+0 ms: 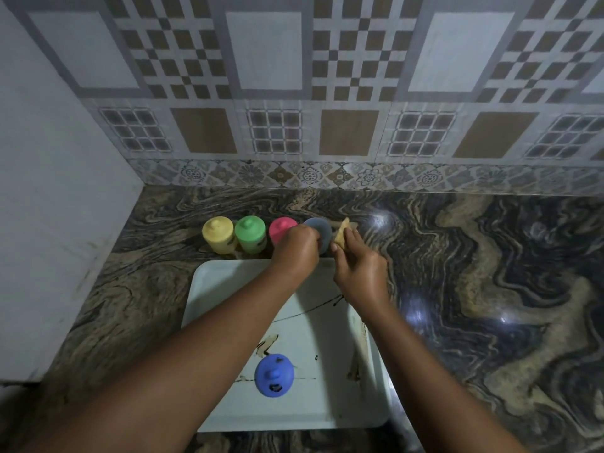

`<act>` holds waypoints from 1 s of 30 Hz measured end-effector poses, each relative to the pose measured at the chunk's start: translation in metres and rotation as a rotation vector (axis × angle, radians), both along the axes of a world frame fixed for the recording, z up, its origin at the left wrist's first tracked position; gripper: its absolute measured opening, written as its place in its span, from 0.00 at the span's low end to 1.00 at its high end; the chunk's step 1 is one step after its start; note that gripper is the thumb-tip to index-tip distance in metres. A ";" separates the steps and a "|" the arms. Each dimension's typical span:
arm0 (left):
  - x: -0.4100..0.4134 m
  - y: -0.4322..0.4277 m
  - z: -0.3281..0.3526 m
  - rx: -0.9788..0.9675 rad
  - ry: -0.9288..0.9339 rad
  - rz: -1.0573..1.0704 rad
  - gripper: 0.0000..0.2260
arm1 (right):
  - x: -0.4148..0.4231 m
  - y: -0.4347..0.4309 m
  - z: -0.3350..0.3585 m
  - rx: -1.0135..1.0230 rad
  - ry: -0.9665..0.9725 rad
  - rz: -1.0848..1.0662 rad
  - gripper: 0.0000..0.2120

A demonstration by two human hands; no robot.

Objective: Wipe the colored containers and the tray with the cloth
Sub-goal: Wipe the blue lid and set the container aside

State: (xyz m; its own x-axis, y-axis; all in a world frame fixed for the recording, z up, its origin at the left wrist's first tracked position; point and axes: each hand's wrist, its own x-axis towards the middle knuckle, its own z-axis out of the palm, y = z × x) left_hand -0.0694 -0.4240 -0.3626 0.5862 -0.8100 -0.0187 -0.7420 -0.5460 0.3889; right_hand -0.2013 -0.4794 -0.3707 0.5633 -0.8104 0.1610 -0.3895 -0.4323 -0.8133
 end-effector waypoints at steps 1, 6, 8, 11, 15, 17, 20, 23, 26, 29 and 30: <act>0.000 0.000 -0.001 0.000 -0.013 0.004 0.08 | -0.001 0.000 0.000 0.008 -0.010 -0.002 0.22; 0.003 0.001 -0.004 -0.023 -0.034 -0.022 0.09 | -0.005 0.001 -0.002 0.036 -0.031 -0.010 0.22; 0.001 0.003 0.000 -0.025 -0.036 -0.052 0.10 | -0.007 0.002 0.000 0.046 -0.045 -0.013 0.23; -0.005 0.017 0.012 -0.089 -0.010 -0.087 0.11 | -0.015 0.008 0.005 0.049 -0.066 -0.023 0.24; -0.013 0.051 0.030 -0.119 -0.007 -0.149 0.12 | -0.026 0.020 0.012 0.057 -0.053 -0.030 0.24; -0.020 0.074 0.039 -0.060 -0.010 -0.179 0.11 | -0.032 0.031 0.018 0.043 -0.035 -0.006 0.23; -0.032 0.110 0.042 -0.008 0.038 -0.176 0.12 | -0.040 0.052 0.024 0.061 -0.059 0.031 0.21; -0.045 0.143 0.035 0.018 0.095 -0.157 0.11 | -0.053 0.077 0.022 0.108 -0.055 0.071 0.21; -0.057 0.171 0.022 0.046 0.129 -0.155 0.11 | -0.067 0.101 0.017 0.145 -0.031 0.101 0.23; -0.067 0.191 0.007 0.087 0.109 -0.172 0.12 | -0.079 0.123 0.007 0.174 0.001 0.138 0.24; -0.071 0.196 0.003 0.107 0.083 -0.168 0.12 | -0.082 0.129 0.004 0.177 0.012 0.149 0.24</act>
